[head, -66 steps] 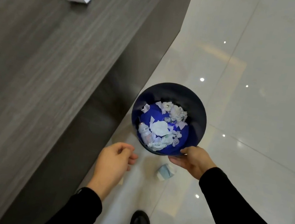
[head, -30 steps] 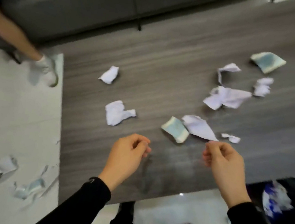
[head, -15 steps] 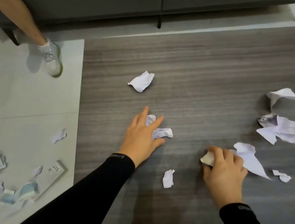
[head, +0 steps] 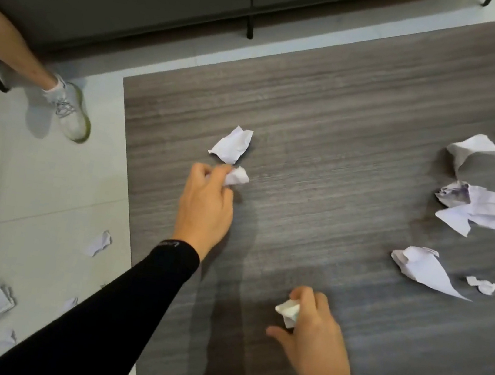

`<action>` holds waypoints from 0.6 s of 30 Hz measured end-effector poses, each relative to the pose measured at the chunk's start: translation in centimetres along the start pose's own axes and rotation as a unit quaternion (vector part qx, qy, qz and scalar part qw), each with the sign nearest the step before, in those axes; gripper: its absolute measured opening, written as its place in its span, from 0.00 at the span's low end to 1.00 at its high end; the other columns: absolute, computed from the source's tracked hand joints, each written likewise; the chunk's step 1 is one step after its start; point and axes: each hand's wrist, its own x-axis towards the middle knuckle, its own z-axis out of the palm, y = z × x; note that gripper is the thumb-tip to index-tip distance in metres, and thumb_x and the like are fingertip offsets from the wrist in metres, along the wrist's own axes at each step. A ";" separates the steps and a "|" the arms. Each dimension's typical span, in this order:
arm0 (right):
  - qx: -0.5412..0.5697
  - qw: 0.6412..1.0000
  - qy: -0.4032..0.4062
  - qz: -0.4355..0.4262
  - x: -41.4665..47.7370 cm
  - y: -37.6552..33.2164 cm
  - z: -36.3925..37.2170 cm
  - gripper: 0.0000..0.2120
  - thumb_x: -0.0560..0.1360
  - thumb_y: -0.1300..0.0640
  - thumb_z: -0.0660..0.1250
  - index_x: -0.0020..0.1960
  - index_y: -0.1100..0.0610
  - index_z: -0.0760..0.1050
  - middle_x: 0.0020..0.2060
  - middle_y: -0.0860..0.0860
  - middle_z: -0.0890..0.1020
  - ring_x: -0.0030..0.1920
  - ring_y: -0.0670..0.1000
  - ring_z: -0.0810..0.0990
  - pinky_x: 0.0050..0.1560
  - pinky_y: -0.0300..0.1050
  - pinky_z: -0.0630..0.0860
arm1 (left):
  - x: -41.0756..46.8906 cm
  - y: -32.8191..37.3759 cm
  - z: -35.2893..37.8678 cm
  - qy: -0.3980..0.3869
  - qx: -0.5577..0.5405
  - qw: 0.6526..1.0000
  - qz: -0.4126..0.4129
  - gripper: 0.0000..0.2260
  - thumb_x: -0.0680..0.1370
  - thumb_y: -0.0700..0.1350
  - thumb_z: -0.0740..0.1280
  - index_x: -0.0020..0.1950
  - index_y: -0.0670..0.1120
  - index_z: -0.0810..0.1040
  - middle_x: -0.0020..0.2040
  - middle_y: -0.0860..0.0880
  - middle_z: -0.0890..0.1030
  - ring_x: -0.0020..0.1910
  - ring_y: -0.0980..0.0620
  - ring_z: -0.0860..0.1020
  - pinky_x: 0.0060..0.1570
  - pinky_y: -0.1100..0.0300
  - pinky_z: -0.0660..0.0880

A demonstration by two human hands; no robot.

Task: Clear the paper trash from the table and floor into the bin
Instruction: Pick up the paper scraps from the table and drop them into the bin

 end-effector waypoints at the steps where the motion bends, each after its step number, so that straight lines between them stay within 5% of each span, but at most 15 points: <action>1: 0.004 1.000 0.008 -0.005 0.1 0.0 0.2 0.20 0.66 0.54 0.75 0.54 0.51 0.71 0.49 0.47 0.75 0.49 0.52 0.81 0.46 0.45 0.74 | 1.1 0.1 -0.1 0.008 0.006 1.000 0.015 0.15 0.76 0.38 0.58 0.61 0.46 0.75 0.53 0.44 0.70 0.50 0.44 0.73 0.49 0.55 0.70; 4: 0.050 0.998 0.028 -0.019 0.6 0.2 0.3 0.13 0.68 0.67 0.66 0.47 0.53 0.74 0.42 0.47 0.81 0.45 0.52 0.82 0.43 0.43 0.74 | 4.2 -0.2 0.7 -0.043 0.043 0.997 0.046 0.17 0.78 0.37 0.59 0.65 0.48 0.74 0.72 0.40 0.63 0.68 0.41 0.64 0.65 0.50 0.64; 7: 0.128 0.991 0.025 -0.011 1.0 0.0 -0.5 0.15 0.70 0.64 0.68 0.38 0.44 0.70 0.31 0.42 0.78 0.38 0.46 0.80 0.38 0.34 0.71 | 6.0 -1.4 2.0 -0.153 0.147 0.973 0.087 0.18 0.78 0.38 0.59 0.67 0.50 0.71 0.76 0.42 0.59 0.72 0.38 0.57 0.69 0.46 0.59; 11: 0.305 0.952 0.023 0.022 1.6 -0.2 -2.3 0.20 0.67 0.67 0.68 0.32 0.41 0.73 0.27 0.42 0.80 0.31 0.41 0.78 0.35 0.32 0.72 | 6.3 -1.8 2.3 -0.141 0.190 0.965 0.112 0.15 0.75 0.34 0.61 0.61 0.42 0.74 0.60 0.40 0.76 0.55 0.37 0.71 0.51 0.53 0.66; 14: 0.469 0.881 0.042 0.044 1.9 -0.4 -4.3 0.20 0.69 0.70 0.67 0.34 0.44 0.76 0.27 0.44 0.80 0.29 0.45 0.77 0.33 0.42 0.74 | 4.8 0.1 2.0 -0.138 0.103 0.984 0.033 0.07 0.77 0.38 0.59 0.55 0.40 0.72 0.53 0.38 0.75 0.49 0.38 0.73 0.43 0.56 0.62; 18: 0.626 0.770 0.096 0.074 2.2 0.3 -7.8 0.17 0.73 0.70 0.66 0.45 0.47 0.73 0.31 0.46 0.80 0.24 0.44 0.76 0.25 0.39 0.76 | 0.7 5.8 1.6 -0.086 -0.060 0.994 0.019 0.08 0.76 0.41 0.56 0.36 0.47 0.67 0.36 0.50 0.73 0.37 0.48 0.68 0.36 0.56 0.58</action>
